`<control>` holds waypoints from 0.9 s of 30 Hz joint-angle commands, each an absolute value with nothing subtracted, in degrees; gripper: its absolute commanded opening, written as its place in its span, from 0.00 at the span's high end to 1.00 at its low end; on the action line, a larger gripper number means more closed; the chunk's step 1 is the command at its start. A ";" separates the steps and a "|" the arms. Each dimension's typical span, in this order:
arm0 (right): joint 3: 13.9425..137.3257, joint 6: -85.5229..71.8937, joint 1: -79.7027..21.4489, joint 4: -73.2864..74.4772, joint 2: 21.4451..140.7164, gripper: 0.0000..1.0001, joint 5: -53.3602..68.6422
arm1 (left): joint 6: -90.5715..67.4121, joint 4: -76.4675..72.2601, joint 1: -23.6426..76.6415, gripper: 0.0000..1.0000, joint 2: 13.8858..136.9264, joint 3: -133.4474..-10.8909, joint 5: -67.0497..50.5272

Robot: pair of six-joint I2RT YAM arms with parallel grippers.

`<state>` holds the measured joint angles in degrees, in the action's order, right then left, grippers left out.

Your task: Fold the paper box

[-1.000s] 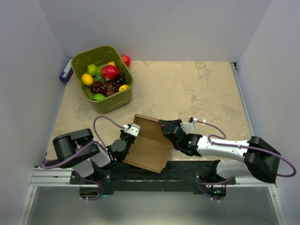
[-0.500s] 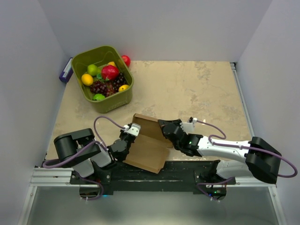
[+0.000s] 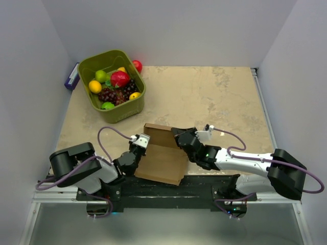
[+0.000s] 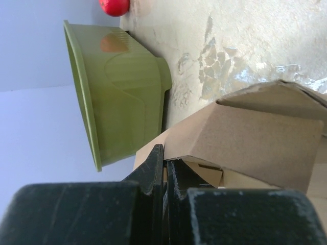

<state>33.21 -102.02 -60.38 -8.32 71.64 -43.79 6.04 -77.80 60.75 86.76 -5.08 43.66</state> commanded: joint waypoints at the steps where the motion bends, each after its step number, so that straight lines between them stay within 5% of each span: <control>1: 35.16 -97.91 -60.82 -10.28 71.98 1.00 -48.25 | 2.03 -87.37 60.21 0.77 83.41 -4.31 42.46; 11: 34.72 -97.65 -61.26 -10.63 71.46 1.00 -48.17 | -6.94 -72.35 57.66 0.60 76.12 -5.45 35.43; 18: 34.10 -97.03 -61.17 -11.51 70.93 1.00 -47.81 | -13.44 -70.75 50.98 0.47 70.23 -0.36 20.43; 27: 33.49 -96.94 -61.17 -12.57 70.66 1.00 -47.55 | -15.90 -62.15 48.43 0.40 62.76 -0.09 16.70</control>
<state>33.47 -98.70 -60.86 -11.60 71.61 -44.25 -12.86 -65.12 49.56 65.14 -2.98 19.94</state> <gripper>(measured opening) 0.023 0.587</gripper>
